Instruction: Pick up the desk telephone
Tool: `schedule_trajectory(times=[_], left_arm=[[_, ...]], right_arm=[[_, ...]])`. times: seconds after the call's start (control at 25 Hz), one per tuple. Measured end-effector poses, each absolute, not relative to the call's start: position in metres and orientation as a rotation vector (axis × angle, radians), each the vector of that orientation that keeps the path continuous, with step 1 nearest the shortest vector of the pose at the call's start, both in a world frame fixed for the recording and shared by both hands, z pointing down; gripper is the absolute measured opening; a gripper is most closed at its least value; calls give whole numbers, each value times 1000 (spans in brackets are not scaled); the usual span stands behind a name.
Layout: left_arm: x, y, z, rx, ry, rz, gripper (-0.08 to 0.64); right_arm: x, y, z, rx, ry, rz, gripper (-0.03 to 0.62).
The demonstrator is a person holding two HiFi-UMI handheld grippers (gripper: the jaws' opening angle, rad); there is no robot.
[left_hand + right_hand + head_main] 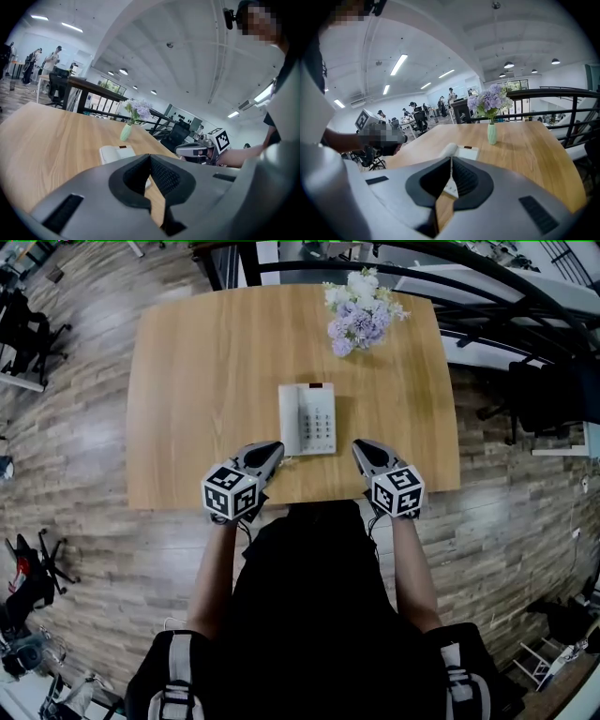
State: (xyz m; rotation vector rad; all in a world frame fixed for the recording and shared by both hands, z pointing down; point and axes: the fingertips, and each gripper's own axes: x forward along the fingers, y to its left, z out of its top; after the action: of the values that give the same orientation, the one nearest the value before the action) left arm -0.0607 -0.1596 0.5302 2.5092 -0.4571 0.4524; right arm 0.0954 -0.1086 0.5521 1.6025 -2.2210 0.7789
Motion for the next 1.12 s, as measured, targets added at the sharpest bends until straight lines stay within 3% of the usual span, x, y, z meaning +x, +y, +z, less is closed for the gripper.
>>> schedule_trajectory(times=[0.88, 1.12], left_arm=[[-57, -167, 539, 2506, -455, 461, 25], [-51, -175, 554, 2471, -450, 525, 81]], right_arm=[[88, -119, 570, 1489, -2235, 789, 26], [77, -134, 581, 1375, -2258, 783, 26]])
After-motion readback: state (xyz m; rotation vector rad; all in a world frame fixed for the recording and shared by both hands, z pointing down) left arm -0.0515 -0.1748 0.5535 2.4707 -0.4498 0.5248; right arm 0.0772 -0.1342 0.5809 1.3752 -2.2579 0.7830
